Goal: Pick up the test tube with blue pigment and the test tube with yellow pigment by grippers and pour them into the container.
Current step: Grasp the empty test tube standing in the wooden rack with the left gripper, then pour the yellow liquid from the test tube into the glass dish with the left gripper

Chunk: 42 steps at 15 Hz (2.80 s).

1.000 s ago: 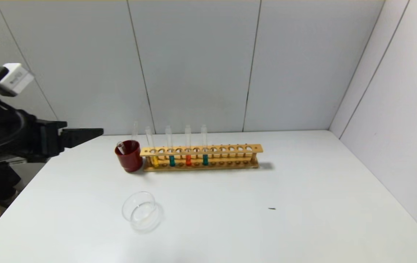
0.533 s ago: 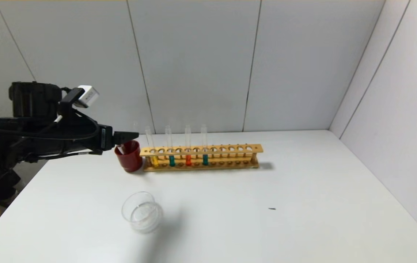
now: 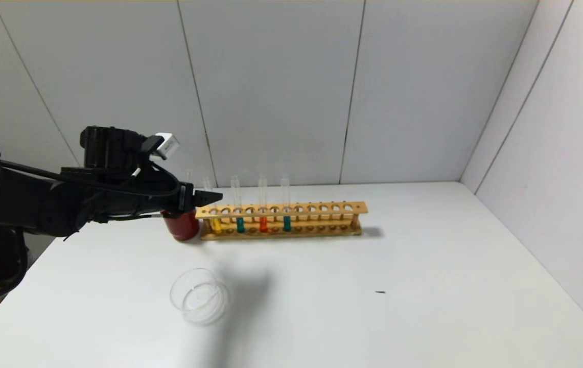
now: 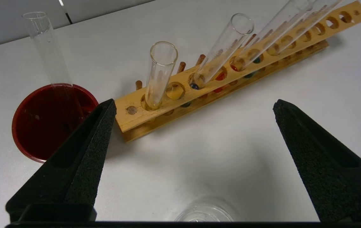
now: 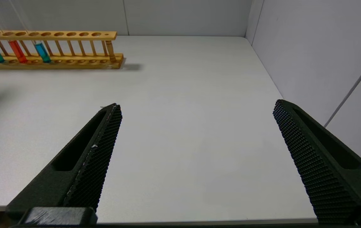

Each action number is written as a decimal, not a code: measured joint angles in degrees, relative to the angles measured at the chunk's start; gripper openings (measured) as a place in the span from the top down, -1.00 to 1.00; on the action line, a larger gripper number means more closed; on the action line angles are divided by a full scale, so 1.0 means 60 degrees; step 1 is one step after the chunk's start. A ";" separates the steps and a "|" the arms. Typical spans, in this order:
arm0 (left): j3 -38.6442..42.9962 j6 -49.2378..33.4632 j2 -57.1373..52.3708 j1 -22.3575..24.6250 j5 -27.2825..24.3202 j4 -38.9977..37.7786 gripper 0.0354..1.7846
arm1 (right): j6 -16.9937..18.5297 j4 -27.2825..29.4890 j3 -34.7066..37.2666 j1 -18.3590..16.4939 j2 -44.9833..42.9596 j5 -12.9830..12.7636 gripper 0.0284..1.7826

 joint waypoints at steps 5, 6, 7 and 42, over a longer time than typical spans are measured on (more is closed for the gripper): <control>-0.0640 -0.0047 0.0833 -0.0132 0.0465 -0.0043 -0.95 | 0.0000 0.0004 0.0000 0.0000 0.0000 0.0000 -0.96; -0.0780 -0.0051 0.0987 -0.0132 0.0502 -0.0043 -0.95 | 0.0000 0.0004 0.0000 0.0000 0.0000 0.0000 -0.96; -0.0906 -0.0059 0.1132 -0.0140 0.0549 -0.0047 -0.95 | 0.0000 0.0004 0.0000 0.0000 0.0000 0.0000 -0.96; -0.2536 -0.0161 0.1991 -0.0124 0.0979 0.0173 0.67 | 0.0002 0.0004 0.0000 0.0000 0.0000 0.0000 -0.96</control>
